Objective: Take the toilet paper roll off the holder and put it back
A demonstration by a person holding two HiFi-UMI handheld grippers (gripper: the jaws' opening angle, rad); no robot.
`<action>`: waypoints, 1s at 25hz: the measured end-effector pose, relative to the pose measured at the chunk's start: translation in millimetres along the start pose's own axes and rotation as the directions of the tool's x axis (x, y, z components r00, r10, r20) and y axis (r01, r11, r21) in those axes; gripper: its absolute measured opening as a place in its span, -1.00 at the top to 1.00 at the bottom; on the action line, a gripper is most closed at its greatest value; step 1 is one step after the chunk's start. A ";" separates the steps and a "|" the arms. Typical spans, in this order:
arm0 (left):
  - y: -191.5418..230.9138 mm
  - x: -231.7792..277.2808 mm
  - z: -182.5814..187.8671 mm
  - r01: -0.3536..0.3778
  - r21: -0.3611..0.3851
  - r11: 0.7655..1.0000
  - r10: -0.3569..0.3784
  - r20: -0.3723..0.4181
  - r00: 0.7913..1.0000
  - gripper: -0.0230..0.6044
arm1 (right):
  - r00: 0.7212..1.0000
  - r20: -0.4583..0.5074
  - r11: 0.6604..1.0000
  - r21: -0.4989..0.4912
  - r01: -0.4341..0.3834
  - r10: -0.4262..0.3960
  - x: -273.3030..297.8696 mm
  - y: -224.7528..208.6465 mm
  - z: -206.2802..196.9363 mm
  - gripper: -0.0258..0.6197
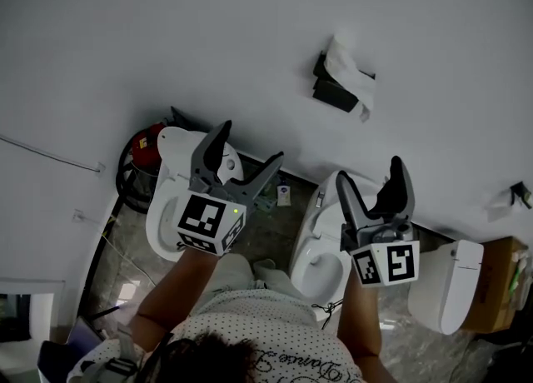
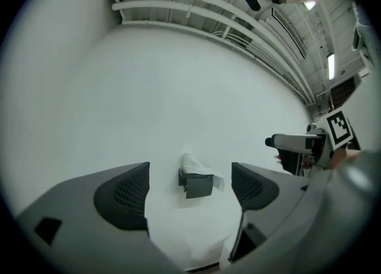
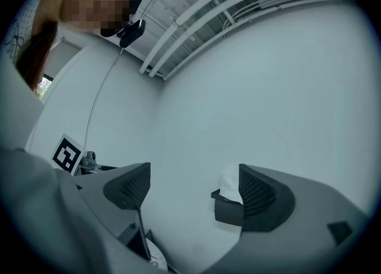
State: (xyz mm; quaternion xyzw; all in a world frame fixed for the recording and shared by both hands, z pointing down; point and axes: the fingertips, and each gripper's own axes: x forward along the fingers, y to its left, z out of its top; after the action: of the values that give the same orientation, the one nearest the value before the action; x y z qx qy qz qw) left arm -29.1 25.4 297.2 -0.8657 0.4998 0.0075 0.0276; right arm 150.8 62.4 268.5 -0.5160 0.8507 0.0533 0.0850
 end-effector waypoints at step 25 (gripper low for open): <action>103.8 247.2 -18.8 0.167 0.002 0.986 -0.167 0.006 0.986 -0.39 | 0.990 -0.017 0.990 -0.019 0.138 -0.138 195.4 -117.2 -45.3 -0.42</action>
State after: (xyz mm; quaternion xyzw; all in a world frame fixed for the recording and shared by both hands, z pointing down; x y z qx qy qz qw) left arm 4.4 -241.2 301.8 -0.9045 0.4253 0.0072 0.0303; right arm 162.2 -169.6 273.5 -0.5747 0.8132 0.0500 0.0763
